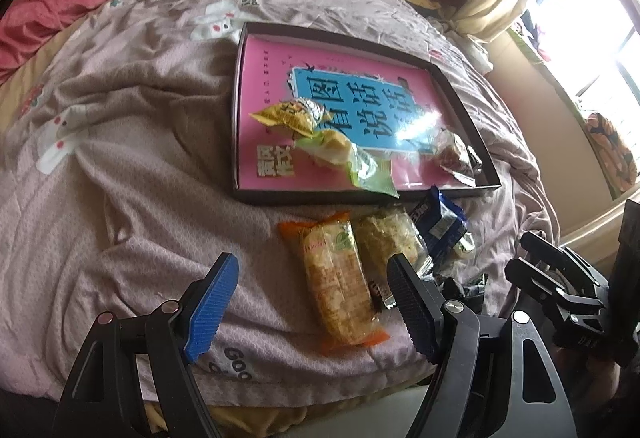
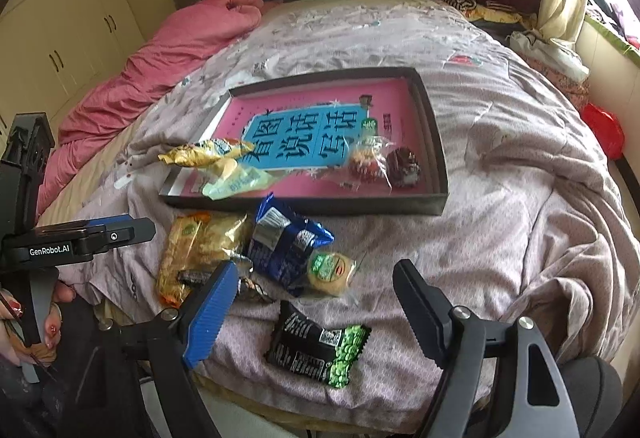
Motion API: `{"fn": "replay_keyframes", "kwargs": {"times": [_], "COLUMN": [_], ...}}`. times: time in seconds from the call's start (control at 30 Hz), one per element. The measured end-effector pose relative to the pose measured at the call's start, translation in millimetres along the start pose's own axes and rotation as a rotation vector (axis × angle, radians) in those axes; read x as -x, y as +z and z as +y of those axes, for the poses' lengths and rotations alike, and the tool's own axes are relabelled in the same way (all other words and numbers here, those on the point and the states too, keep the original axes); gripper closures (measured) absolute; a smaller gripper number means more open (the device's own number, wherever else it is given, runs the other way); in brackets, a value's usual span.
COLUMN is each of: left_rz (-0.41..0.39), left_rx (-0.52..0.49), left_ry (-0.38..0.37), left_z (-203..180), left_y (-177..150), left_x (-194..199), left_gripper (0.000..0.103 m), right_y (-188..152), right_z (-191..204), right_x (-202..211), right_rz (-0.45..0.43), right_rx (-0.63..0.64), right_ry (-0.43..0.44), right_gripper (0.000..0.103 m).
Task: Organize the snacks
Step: 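Withdraw both open tools from the tray toward the remaining snack pile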
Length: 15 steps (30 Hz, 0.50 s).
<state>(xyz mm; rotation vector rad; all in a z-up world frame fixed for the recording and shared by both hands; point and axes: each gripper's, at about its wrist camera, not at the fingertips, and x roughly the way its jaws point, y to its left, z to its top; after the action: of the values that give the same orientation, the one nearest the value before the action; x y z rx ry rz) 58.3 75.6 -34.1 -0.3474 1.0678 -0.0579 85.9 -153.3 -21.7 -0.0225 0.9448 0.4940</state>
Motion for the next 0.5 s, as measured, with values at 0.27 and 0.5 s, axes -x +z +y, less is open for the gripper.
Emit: {"fn": "replay_keyframes", "kwargs": {"times": [0.27,0.5], "left_rz": [0.042,0.060], "left_rx": [0.006,0.009], "left_ry": [0.001,0.004], "left_z": [0.8,-0.2], "left_y": [-4.8,-8.1], "left_x": [-9.4,-16.6], "left_gripper": [0.025,0.025], "right_y": [-8.0,-17.8], "right_z": [0.0,-1.1], "right_x": [-13.6,-26.5], "right_rz": [0.083,0.162], "right_rx": [-0.004,-0.016], "right_ry": [-0.005,-0.012], "right_gripper": [0.024,0.024]}}
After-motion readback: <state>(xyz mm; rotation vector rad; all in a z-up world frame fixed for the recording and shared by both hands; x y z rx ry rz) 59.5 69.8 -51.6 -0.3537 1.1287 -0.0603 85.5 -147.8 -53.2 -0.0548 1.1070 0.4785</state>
